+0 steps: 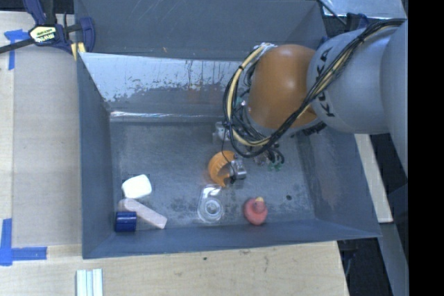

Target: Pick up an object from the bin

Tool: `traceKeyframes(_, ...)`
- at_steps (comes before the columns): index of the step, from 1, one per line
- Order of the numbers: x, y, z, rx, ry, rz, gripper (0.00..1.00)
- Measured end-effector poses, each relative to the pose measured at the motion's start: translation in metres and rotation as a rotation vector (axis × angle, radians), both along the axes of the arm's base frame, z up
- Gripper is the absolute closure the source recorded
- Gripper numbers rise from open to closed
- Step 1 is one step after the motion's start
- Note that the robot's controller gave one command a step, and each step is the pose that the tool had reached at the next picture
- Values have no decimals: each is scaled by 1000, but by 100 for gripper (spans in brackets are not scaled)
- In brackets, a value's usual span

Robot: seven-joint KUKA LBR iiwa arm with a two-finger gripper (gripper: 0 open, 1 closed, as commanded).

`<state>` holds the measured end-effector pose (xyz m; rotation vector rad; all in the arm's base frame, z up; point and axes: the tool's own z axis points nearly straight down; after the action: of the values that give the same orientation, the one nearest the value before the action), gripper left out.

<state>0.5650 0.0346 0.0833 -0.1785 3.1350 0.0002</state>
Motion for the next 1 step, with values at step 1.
traceKeyframes(1,1,-3,-12,0,-4,135,100)
